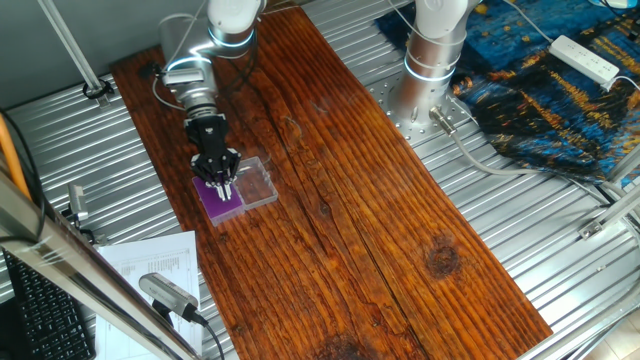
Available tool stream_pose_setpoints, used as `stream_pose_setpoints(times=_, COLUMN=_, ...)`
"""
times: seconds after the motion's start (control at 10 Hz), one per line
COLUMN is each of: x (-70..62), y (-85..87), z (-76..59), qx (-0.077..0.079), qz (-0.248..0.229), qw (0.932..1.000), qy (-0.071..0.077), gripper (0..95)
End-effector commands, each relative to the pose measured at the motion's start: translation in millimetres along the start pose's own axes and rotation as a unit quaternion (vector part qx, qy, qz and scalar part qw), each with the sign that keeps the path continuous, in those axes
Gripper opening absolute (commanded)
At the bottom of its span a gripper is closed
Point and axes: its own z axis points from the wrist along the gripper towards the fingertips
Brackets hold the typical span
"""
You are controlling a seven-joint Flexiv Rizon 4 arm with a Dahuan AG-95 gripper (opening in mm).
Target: Insert a small pipette tip into the holder for small pipette tips
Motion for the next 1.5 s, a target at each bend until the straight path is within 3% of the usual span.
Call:
stream_pose_setpoints(times=0.1, x=0.9, y=0.2, z=-1.5, qx=-0.001, qz=0.001, qw=1.0, qy=0.0, gripper=0.0)
stream_pose_setpoints(times=0.9, x=1.5, y=-1.5, z=-4.5, qx=-0.002, qz=-0.003, qw=0.9999, qy=0.013, gripper=0.0)
stream_pose_setpoints(times=1.3, x=1.1, y=-1.8, z=-5.2, qx=-0.002, qz=-0.004, qw=0.9999, qy=0.013, gripper=0.0)
stream_pose_setpoints(times=1.4, x=1.0, y=-2.0, z=-5.5, qx=-0.002, qz=-0.005, qw=0.9999, qy=0.014, gripper=19.0)
stream_pose_setpoints(times=1.5, x=1.0, y=-2.0, z=-5.5, qx=-0.002, qz=-0.006, qw=0.9999, qy=0.014, gripper=19.0)
